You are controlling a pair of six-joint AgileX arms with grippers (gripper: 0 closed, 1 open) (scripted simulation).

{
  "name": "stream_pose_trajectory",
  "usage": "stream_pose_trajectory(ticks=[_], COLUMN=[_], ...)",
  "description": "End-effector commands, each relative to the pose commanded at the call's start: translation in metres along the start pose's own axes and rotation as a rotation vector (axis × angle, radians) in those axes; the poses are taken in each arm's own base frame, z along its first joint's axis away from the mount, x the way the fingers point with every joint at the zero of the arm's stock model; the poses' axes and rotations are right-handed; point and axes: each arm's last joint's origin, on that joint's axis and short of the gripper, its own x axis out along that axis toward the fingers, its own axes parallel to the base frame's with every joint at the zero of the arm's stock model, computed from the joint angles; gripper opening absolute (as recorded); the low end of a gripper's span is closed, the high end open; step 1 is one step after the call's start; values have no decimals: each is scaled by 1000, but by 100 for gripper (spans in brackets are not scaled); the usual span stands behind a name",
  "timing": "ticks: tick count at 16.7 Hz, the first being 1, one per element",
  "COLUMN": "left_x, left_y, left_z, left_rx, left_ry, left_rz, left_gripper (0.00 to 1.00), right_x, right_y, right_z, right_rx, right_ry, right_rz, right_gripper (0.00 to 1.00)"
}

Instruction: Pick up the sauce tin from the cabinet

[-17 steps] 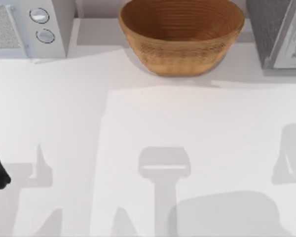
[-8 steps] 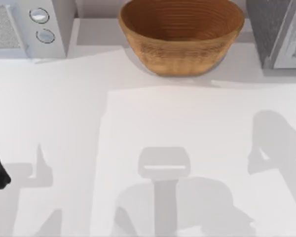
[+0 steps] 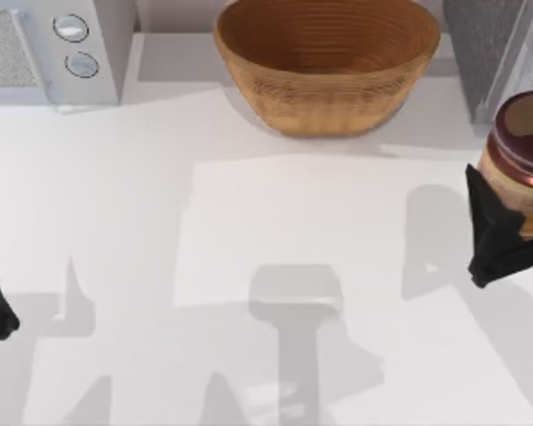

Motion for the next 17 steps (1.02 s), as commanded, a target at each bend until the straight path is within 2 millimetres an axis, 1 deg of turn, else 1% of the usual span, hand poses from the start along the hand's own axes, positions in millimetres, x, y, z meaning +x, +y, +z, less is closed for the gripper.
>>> stream_pose_trajectory(ticks=[4,8,13,17], left_x=[0,0,0,0], left_y=[0,0,0,0], left_z=[0,0,0,0], left_rx=[0,0,0,0], left_ry=[0,0,0,0], left_rz=[0,0,0,0], left_gripper=[100,100,100,100], right_x=[18,34,47,52], right_y=[20,44,78,106], right_z=[-5,-15,-35,-54], right_rx=[1,4,7,9], right_ry=[-7,-8,-10,-13], right_rz=[59,124,213,283], right_gripper=[0,0,0,0])
